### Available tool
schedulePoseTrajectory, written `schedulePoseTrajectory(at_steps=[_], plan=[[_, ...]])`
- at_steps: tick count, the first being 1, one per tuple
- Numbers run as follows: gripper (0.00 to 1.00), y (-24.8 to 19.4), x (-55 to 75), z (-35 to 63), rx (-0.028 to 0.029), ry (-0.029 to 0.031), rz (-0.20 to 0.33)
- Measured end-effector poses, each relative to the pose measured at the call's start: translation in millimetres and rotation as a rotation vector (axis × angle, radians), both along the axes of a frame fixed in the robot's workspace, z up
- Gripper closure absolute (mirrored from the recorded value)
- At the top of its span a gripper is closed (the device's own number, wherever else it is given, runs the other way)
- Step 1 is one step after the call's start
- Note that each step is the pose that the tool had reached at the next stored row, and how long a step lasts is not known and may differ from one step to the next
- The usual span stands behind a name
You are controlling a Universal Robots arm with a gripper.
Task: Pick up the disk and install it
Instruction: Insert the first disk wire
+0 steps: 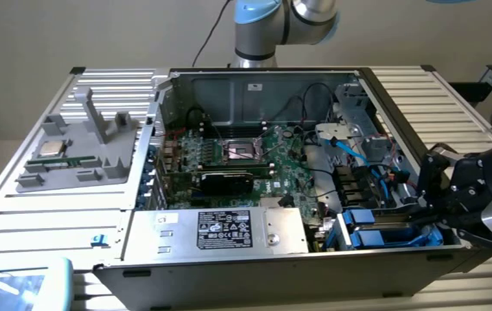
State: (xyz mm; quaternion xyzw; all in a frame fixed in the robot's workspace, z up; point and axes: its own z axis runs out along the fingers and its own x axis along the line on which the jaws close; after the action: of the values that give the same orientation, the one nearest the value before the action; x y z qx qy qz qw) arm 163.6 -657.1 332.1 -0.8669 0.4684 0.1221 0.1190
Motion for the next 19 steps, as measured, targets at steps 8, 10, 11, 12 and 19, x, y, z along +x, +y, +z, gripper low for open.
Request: schedulePoseTrajectory(at_steps=[8, 10, 11, 12, 19], plan=[[0.84, 9.5, -1.3, 12.3, -0.0439, -0.0126, 0.0], [0.84, 12.1, -2.0, 12.9, -0.0641, -0.0147, 0.0], [0.84, 13.6, -2.2, 13.5, -0.0728, -0.0159, 0.0], [0.84, 15.4, -2.5, 14.4, -0.0798, -0.0177, 0.0], [0.84, 27.6, -4.9, 18.5, -0.1311, -0.0394, 0.0]])
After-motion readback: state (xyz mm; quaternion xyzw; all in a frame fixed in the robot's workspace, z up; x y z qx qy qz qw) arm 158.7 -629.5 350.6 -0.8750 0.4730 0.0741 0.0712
